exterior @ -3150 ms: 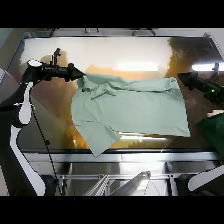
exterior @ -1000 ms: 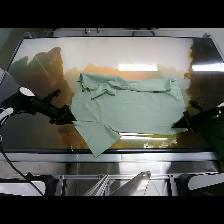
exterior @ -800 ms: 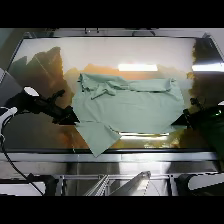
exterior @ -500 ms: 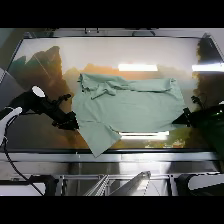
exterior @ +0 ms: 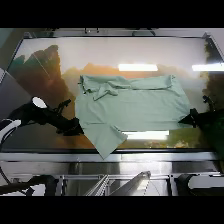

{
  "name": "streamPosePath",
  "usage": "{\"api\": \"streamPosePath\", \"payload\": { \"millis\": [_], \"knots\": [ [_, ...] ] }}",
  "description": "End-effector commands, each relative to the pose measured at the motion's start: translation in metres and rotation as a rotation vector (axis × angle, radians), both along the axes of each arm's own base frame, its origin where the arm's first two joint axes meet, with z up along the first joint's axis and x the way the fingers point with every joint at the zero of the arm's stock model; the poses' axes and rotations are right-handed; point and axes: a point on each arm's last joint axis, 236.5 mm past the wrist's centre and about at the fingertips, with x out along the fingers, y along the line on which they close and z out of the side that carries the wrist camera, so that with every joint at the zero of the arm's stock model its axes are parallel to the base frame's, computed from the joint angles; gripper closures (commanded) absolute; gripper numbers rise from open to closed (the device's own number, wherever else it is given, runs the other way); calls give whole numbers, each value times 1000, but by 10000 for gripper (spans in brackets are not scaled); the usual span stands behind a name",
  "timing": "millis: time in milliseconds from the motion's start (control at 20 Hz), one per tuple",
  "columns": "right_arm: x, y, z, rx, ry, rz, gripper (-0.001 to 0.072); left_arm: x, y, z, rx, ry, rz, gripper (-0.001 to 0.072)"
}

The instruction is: Fold the shirts.

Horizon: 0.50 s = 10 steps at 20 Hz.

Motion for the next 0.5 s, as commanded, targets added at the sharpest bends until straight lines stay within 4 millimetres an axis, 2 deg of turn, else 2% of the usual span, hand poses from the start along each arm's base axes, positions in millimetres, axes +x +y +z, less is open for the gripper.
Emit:
{"api": "streamPosePath", "payload": {
  "millis": [0,100,150,250,300,350,450],
  "knots": [
    [9,20,22,113,-33,-27,695,3,-30,-20,-20,-60,95,411],
    [12,31,31,160,-42,-20,695,-10,-44,-34,4,-47,62,411],
    [14,35,35,180,-48,-22,694,-13,-50,-39,10,-42,44,433],
    [15,42,43,219,-53,-19,694,0,-59,-40,23,-75,42,452],
    [14,44,45,232,-50,-12,694,5,-63,-39,20,-83,33,491],
    [11,45,46,241,-38,-7,694,7,-66,-37,12,-81,18,709],
    [6,44,50,263,-25,-5,694,14,-68,-25,-9,-92,14,686]
  ]
}}
